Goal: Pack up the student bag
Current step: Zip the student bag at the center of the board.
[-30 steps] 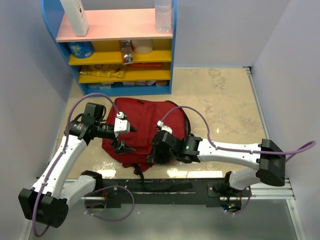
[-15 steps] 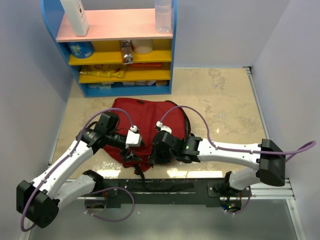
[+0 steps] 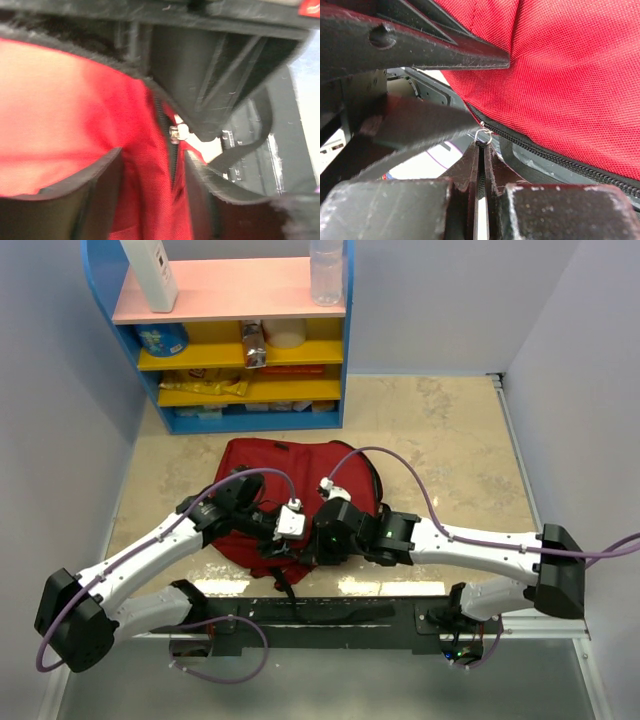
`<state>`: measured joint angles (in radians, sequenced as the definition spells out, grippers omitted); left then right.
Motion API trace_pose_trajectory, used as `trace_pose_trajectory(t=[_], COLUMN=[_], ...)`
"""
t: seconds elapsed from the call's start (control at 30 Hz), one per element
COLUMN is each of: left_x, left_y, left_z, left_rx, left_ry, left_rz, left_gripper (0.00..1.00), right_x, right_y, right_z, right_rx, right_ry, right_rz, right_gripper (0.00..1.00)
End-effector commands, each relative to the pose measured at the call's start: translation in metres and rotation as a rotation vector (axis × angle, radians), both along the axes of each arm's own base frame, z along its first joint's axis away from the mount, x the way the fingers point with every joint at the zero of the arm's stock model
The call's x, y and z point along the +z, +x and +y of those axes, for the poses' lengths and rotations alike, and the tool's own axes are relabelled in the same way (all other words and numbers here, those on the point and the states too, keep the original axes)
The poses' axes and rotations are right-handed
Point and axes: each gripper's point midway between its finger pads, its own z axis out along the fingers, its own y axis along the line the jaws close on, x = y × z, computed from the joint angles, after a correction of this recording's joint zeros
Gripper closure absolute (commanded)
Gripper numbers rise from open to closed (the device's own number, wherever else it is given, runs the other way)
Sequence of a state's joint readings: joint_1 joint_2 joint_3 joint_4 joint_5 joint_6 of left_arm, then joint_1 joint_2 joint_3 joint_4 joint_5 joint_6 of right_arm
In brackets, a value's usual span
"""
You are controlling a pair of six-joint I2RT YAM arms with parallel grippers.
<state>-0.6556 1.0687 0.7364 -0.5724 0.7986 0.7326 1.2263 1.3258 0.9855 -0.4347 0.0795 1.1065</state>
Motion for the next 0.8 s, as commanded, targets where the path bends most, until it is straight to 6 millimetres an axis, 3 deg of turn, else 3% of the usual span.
trace_pose_trajectory(t=[0.0, 0.1, 0.2, 0.3, 0.37, 0.47, 0.53, 0.57, 0.67, 0.77], left_x=[-0.003, -0.006, -0.008, -0.011, -0.013, -0.017, -0.017, -0.016, -0.018, -0.021], left_y=[0.018, 0.024, 0.025, 0.025, 0.024, 0.02, 0.018, 0.017, 0.015, 0.01], left_z=[-0.004, -0.005, -0.003, 0.001, 0.003, 0.004, 0.004, 0.004, 0.005, 0.005], left_rx=[0.072, 0.091, 0.092, 0.095, 0.094, 0.082, 0.077, 0.075, 0.075, 0.059], left_ry=[0.018, 0.031, 0.047, 0.07, 0.078, 0.09, 0.094, 0.095, 0.104, 0.117], left_rz=[-0.05, -0.064, -0.076, -0.084, -0.082, -0.07, -0.065, -0.065, -0.064, -0.07], left_gripper=[0.58, 0.78, 0.88, 0.89, 0.89, 0.83, 0.63, 0.58, 0.53, 0.57], right_x=[0.026, 0.026, 0.026, 0.019, 0.006, 0.008, 0.017, 0.019, 0.017, 0.012], right_y=[0.003, 0.006, 0.008, 0.014, 0.02, 0.028, 0.032, 0.032, 0.03, 0.028], right_z=[0.002, -0.003, -0.013, -0.031, -0.047, -0.066, -0.073, -0.075, -0.078, -0.081], right_rx=[0.009, 0.001, -0.014, -0.054, -0.089, -0.131, -0.15, -0.15, -0.149, -0.144], right_ry=[0.082, 0.075, 0.073, 0.055, 0.037, 0.049, 0.063, 0.067, 0.05, 0.032], right_rz=[-0.032, -0.029, -0.022, -0.002, 0.028, 0.025, 0.008, 0.002, 0.009, 0.02], right_gripper=[1.0, 1.0, 1.0, 1.0, 1.0, 1.0, 1.0, 1.0, 1.0, 1.0])
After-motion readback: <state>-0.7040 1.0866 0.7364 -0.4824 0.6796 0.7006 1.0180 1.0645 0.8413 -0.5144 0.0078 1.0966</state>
